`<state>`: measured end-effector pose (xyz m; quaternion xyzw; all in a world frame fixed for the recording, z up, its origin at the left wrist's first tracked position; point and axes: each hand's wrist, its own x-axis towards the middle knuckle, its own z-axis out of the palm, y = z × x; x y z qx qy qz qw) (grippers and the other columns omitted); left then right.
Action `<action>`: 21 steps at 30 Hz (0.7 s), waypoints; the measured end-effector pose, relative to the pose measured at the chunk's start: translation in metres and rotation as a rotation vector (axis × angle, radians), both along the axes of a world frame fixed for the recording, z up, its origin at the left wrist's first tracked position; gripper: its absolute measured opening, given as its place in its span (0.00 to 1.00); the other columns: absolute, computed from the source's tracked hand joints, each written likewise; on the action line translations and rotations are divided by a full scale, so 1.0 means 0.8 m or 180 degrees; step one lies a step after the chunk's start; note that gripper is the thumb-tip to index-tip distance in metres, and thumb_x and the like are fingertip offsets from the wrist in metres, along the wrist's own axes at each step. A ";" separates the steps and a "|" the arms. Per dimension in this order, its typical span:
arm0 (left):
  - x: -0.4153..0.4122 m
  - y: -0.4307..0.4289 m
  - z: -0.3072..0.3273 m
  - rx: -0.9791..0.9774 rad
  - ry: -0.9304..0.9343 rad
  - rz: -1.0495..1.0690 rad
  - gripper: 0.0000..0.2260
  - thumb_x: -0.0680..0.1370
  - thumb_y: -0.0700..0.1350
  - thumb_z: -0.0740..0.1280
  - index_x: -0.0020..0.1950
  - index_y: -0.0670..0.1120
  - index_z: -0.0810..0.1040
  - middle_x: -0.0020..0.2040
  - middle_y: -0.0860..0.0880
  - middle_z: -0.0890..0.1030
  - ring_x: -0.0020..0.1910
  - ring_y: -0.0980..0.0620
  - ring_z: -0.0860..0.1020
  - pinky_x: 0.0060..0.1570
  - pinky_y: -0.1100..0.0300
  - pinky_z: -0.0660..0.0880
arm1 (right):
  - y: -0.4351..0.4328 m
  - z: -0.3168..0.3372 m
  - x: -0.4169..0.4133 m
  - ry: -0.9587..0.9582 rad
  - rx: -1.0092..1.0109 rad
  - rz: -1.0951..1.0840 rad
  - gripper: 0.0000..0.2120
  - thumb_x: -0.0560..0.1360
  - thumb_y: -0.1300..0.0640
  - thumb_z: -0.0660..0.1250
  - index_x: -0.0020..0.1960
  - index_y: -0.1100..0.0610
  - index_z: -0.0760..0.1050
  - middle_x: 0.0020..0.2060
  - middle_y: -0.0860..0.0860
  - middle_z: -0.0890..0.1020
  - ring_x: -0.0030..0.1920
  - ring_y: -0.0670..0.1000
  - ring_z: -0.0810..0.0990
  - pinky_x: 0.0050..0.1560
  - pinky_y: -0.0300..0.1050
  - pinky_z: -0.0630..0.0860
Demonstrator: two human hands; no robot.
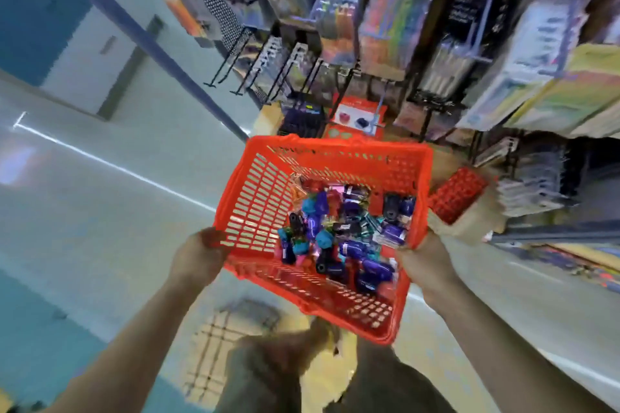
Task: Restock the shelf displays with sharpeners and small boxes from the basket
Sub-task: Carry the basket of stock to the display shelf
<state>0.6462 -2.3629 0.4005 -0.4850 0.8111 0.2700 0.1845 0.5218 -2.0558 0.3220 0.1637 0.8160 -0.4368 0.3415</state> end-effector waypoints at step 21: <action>-0.137 -0.268 -0.503 0.0252 0.0212 -0.0868 0.16 0.74 0.46 0.67 0.61 0.52 0.72 0.54 0.41 0.82 0.52 0.38 0.80 0.55 0.41 0.75 | -0.096 -0.309 0.016 -0.0560 -0.0781 -0.1037 0.26 0.71 0.73 0.69 0.62 0.50 0.73 0.48 0.51 0.86 0.48 0.51 0.85 0.40 0.45 0.82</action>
